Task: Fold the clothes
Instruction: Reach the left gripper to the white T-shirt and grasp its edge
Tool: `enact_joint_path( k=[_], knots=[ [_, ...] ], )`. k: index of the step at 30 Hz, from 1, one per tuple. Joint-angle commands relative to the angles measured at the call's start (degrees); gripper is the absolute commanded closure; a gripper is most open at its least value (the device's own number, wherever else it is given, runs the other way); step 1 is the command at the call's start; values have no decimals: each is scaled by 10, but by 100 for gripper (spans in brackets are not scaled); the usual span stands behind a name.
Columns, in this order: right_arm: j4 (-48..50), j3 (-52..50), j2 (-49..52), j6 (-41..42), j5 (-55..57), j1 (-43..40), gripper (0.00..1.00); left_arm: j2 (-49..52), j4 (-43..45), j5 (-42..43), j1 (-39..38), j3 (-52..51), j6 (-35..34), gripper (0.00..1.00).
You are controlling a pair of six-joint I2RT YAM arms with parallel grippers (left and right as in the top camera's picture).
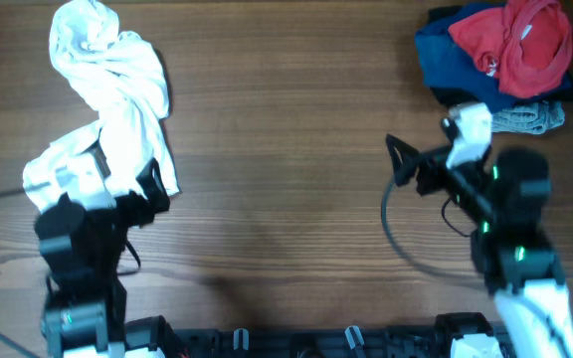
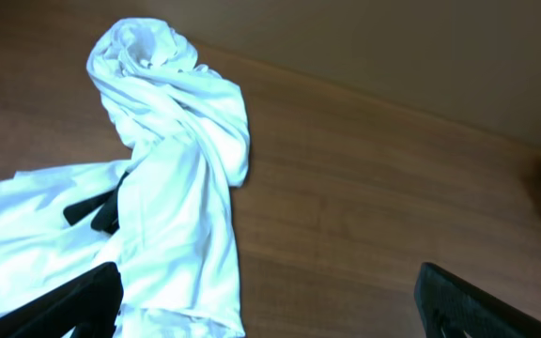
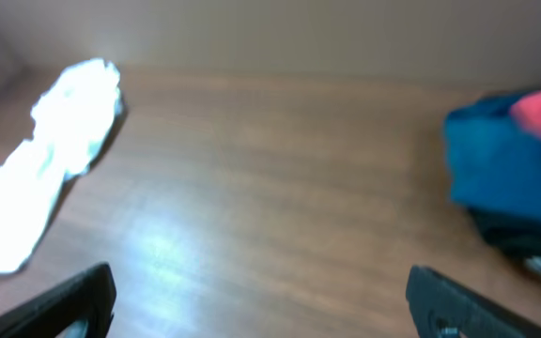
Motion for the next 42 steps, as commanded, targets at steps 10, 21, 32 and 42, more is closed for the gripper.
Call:
enact_joint_path(
  k=[10,21,32,42],
  knots=[
    [-17,166,261,61,-170,-2,0,290,18,-14,25,74,-24,0],
    [-19,166,261,45,-168,-1,5,541,153,8,155,74,-51,2],
    [-18,166,261,43,-146,-1,12,572,168,92,155,74,-54,79],
    [-11,166,261,44,-147,-2,24,490,164,238,101,118,-112,96]
  ],
)
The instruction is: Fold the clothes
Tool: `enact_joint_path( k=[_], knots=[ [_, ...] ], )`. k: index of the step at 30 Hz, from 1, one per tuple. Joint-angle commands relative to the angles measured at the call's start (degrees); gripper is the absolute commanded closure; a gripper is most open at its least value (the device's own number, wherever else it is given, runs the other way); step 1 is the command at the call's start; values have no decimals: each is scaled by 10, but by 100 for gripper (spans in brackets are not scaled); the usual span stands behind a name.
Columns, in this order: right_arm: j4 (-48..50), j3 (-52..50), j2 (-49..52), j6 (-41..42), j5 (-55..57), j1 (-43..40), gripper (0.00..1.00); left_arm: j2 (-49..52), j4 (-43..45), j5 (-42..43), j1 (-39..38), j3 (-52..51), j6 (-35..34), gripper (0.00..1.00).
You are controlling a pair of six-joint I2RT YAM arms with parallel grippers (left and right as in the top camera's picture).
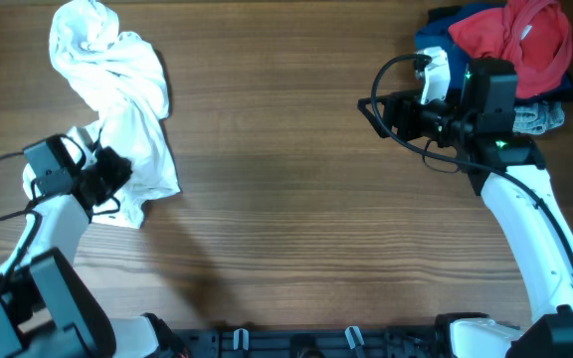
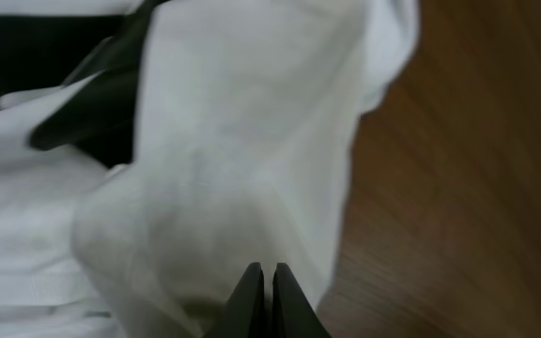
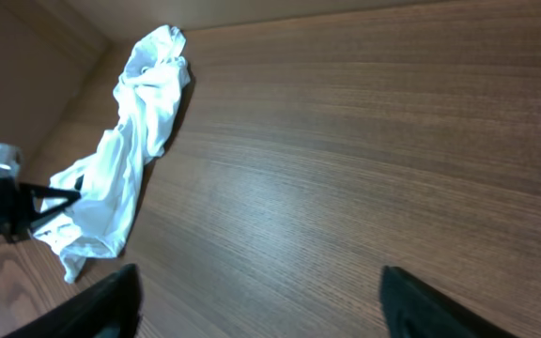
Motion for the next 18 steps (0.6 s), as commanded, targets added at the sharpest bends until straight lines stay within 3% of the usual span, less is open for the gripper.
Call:
enact_joint_path(
  k=[1,5,10,18],
  knots=[
    [3,11,0,-3,4,-1,26,-71,5,63,-59,39,-14,96],
    [7,11,0,1,22,-1,28,-124,42,63,-155,57,-23,96],
    [13,12,0,41,25,-16,29,-140,170,54,-258,60,-71,96],
    [7,11,-18,69,-15,-103,28,-122,272,-82,-410,60,-86,96]
  ],
)
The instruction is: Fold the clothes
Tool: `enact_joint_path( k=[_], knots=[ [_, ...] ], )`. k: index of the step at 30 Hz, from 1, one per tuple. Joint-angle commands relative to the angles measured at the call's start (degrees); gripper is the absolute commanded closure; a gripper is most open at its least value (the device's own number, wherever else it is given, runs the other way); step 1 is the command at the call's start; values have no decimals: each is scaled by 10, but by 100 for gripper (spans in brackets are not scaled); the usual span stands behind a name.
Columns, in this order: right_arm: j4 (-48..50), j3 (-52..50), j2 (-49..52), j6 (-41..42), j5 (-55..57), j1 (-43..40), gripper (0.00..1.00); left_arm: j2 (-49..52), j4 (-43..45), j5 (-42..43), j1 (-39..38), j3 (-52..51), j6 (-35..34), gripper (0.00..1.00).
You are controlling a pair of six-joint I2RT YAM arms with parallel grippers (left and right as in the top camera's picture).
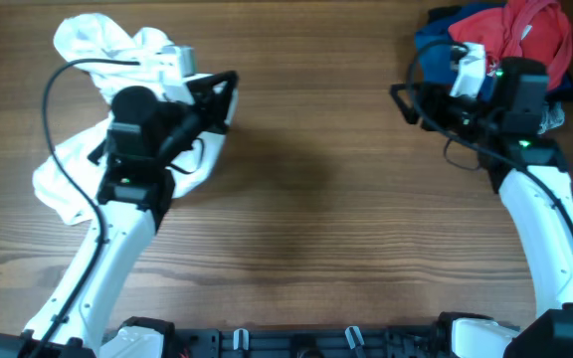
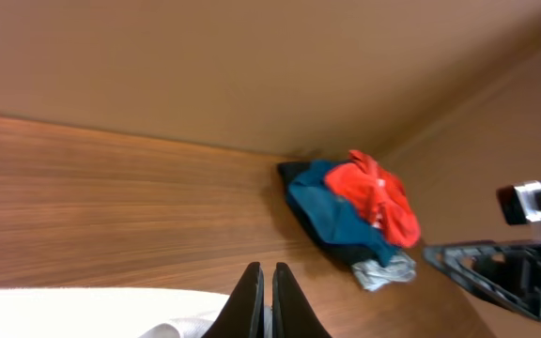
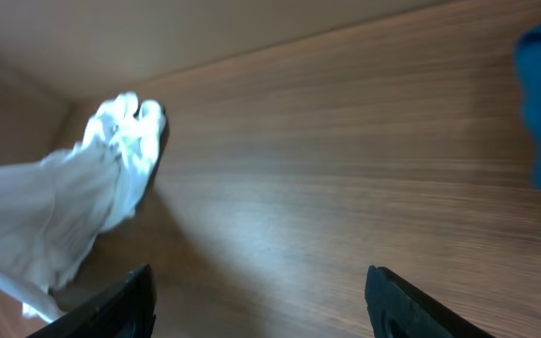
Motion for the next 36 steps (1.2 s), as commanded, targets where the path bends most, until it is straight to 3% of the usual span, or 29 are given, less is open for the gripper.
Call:
enact_joint_path(
  k=[1,8,18,24,30,36],
  knots=[
    [-13,11,-16,8,-27,-30,28,17,33,-92,-68,5,-12,96],
    [-70,11,-16,-28,-22,-55,25,85,169,-139,-130,10,-28,96],
    [-96,10,-15,-35,-50,-67,25,113,209,-161,-136,33,-30,96],
    [-87,-12,-5,-59,-78,21,24,112,208,-160,-125,98,-29,96],
    [7,-14,37,-49,-77,159,24,105,207,-160,-125,129,-38,96],
    [157,-14,117,1,-95,207,24,73,181,-160,-125,129,-39,96]
  ],
)
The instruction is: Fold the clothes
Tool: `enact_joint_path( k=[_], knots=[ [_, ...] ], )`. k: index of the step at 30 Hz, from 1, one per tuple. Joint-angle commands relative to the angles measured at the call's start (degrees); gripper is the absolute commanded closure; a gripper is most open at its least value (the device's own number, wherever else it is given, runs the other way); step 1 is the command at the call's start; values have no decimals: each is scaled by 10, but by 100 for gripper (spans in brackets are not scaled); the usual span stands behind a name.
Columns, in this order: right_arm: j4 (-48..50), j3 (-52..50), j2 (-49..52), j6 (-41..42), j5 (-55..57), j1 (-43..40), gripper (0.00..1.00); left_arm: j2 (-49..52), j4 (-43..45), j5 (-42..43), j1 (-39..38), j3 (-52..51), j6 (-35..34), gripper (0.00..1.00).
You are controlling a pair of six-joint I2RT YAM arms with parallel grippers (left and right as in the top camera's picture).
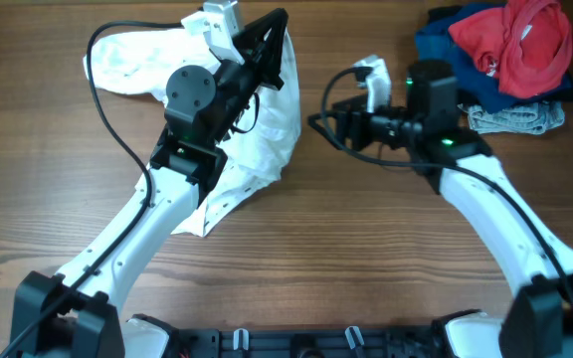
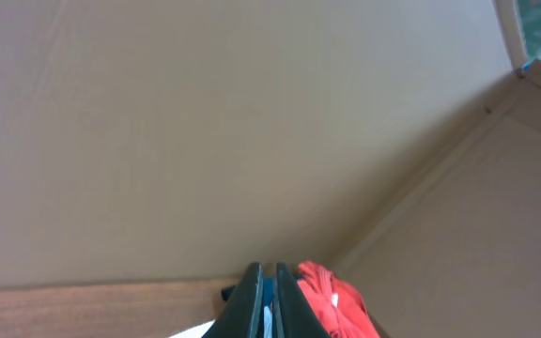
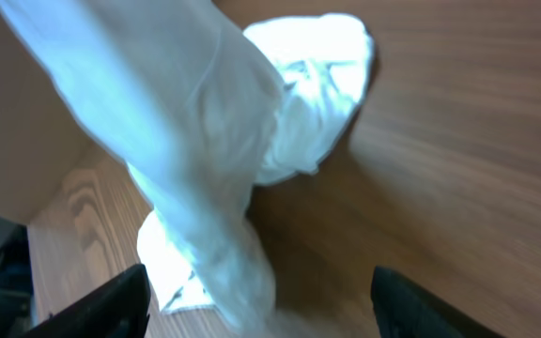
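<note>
The white garment (image 1: 267,134) hangs from my left gripper (image 1: 275,35), which is raised above the table's back middle and shut on its top edge. The cloth trails down-left to the table (image 1: 366,259), with one end (image 1: 127,60) lying at the back left. In the left wrist view the left gripper (image 2: 268,314) has its jaws closed, with a sliver of white cloth between them. My right gripper (image 1: 316,121) stands open just right of the hanging cloth. In the right wrist view the white garment (image 3: 186,122) fills the left, ahead of the right gripper (image 3: 261,314).
A pile of clothes sits at the back right corner: a red piece (image 1: 520,40) on a blue one (image 1: 441,45), with a grey piece (image 1: 515,119) beside them. The red piece (image 2: 332,291) also shows in the left wrist view. Cardboard walls (image 2: 205,141) enclose the table.
My left gripper has gone further right and higher with the white garment, pulling it toward the table's middle. My right gripper left the clothes pile and now sits open beside the hanging cloth.
Both arms were low at the front, the left gripper open over the bunched white garment. Then the left gripper was shut on its lower edge and the right arm was up near the pile. After that the garment hung lifted, and now it hangs mid-table.
</note>
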Motion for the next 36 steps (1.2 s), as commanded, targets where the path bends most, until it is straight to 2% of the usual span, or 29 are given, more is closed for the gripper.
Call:
enact_joint_path(
  k=[1,10,17,21,25,32,36],
  knots=[
    [66,-4,51,18,-46,11,24,-40,-13,-3,1,16,-5,96],
    [217,-4,76,8,-154,20,24,-49,-100,-6,6,16,-3,96],
    [189,-4,77,-38,-172,33,25,-50,-96,7,22,16,-4,96],
    [223,-4,77,-36,-167,43,25,-50,-126,20,21,16,-4,96],
    [278,-4,77,-5,-133,43,34,-50,-182,24,20,16,-7,96],
    [302,-4,77,14,-78,44,42,-50,-196,64,10,16,-6,96],
    [310,-4,77,24,-61,44,54,-50,-206,64,-4,16,-6,96]
  ],
)
